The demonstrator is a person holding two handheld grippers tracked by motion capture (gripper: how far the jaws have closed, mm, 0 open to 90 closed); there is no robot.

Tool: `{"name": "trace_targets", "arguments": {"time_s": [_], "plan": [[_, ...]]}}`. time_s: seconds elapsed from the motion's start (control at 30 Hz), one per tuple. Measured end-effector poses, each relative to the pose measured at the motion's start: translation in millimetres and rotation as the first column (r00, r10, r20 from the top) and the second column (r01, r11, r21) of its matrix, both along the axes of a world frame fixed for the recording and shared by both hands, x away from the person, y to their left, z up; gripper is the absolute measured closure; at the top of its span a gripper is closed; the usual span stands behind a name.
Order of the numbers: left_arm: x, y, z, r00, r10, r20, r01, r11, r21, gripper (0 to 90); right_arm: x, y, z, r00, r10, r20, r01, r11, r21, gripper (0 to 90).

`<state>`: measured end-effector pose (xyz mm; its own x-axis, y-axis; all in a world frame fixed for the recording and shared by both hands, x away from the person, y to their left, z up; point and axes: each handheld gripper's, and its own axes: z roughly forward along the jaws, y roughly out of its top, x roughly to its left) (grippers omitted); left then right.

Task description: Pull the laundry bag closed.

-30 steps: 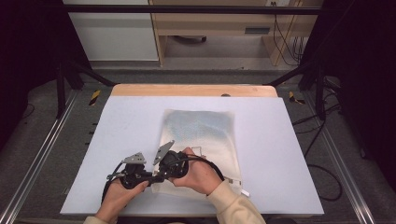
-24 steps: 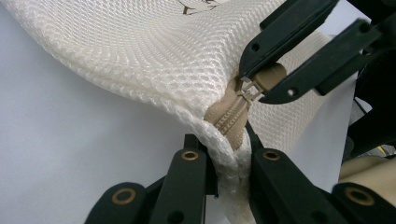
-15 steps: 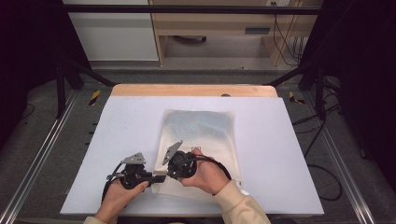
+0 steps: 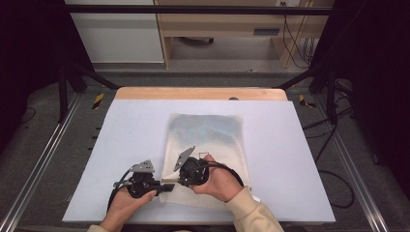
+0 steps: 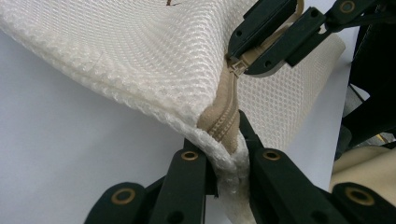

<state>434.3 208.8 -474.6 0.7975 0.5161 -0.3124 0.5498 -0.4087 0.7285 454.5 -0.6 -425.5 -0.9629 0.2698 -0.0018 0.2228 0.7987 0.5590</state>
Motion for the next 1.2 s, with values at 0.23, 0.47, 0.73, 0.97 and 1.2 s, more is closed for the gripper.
{"name": "trace_targets", "arguments": {"time_s": [0.23,0.47,0.73,0.97,1.2], "plan": [[-1.0,-1.3,-1.1,1.0,-0.001,0.001,0.001,1.0,0.004,85.0,0.1,-2.5,-0.8,1.0,0.003,-0.001,-0.003,1.0,-0.004,81.9],[-1.5,-2.6,-0.8,1.0,-0.002,0.005,0.002,1.0,0.004,85.0,-0.9,-4.8,-1.4,1.0,0.004,-0.002,-0.004,1.0,-0.004,81.9],[-2.2,-3.1,-0.4,1.0,-0.001,0.008,0.001,1.0,0.002,84.9,-1.9,-10.1,-2.6,0.9999,-0.012,-0.006,0.012,1.0,-0.003,82.0],[-2.4,-3.0,-0.2,1.0,-0.002,0.005,0.002,1.0,-0.004,85.0,-2.6,-20.4,-2.8,0.9995,-0.031,-0.007,0.031,1.0,-0.003,82.0],[-2.3,-2.9,-0.2,1.0,-0.001,0.005,0.001,1.0,-0.003,85.0,-4.3,-37.5,-2.2,0.9981,-0.062,-0.007,0.062,0.998,0.003,82.0]]}}
